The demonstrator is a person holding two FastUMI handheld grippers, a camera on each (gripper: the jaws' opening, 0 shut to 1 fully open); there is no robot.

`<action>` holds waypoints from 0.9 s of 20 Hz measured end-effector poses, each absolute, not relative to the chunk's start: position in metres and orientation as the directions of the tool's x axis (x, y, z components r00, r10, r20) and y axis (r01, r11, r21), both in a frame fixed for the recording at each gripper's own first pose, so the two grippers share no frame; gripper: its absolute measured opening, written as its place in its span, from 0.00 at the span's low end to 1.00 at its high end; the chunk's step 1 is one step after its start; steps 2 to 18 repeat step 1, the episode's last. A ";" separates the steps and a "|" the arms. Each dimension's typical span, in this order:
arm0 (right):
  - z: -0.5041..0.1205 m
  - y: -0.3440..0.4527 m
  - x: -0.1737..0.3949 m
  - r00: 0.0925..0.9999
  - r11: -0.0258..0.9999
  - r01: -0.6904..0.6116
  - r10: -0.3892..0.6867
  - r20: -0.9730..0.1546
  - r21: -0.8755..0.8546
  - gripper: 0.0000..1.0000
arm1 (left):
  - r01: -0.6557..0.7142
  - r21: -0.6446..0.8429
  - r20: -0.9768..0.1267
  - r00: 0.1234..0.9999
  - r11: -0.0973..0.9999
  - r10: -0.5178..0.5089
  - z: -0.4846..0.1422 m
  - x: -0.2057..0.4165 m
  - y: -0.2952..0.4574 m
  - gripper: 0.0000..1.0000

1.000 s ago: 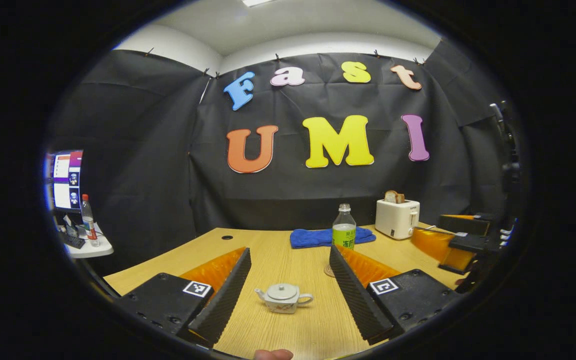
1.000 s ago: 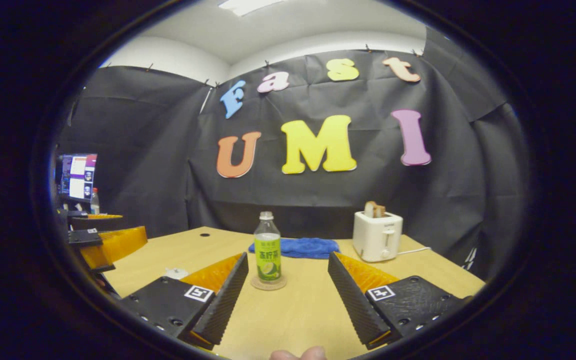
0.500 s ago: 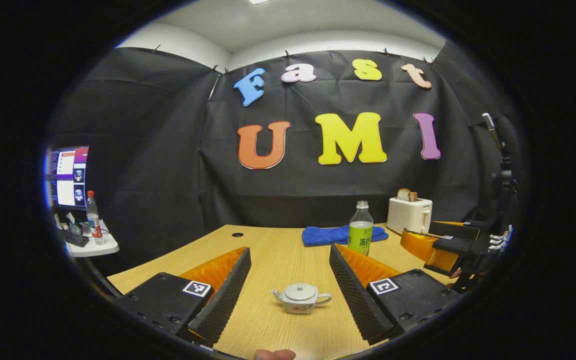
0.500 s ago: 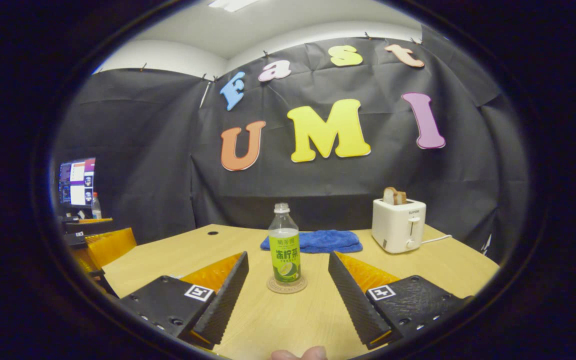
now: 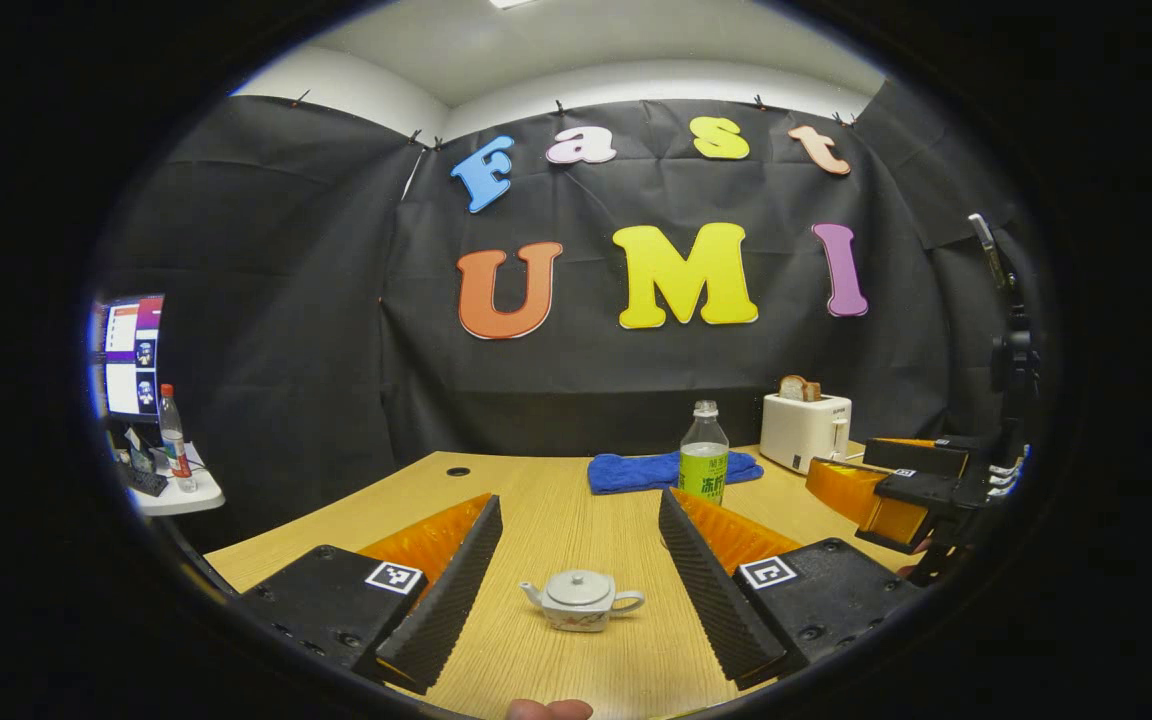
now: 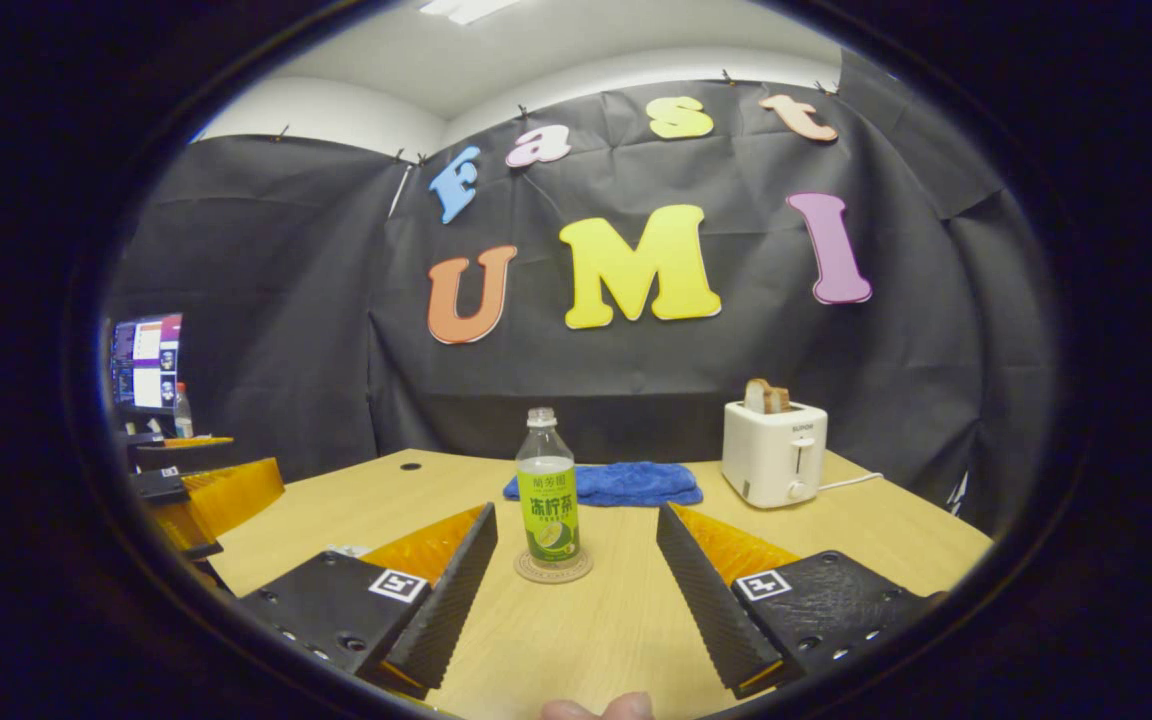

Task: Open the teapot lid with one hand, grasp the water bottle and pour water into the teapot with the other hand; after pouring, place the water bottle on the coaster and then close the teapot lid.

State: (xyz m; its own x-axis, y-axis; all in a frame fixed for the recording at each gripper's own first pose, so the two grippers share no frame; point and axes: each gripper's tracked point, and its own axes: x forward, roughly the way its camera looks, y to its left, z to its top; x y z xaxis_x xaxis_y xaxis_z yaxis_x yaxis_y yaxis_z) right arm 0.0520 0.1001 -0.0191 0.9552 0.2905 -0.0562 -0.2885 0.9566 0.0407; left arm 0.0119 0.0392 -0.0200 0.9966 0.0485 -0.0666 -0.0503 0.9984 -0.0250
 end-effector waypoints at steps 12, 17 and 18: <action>-0.017 0.099 0.050 0.957 0.958 -0.285 0.286 -0.050 0.041 0.96 | -0.050 -0.025 -0.066 0.997 0.998 0.048 -0.020 0.012 0.039 0.99; -0.017 0.099 0.050 0.957 0.958 -0.285 0.286 -0.050 0.041 0.96 | -0.050 -0.025 -0.066 0.997 0.998 0.048 -0.020 0.012 0.039 0.99; -0.017 0.099 0.050 0.957 0.958 -0.285 0.286 -0.050 0.041 0.96 | -0.050 -0.025 -0.066 0.997 0.998 0.048 -0.020 0.012 0.039 0.99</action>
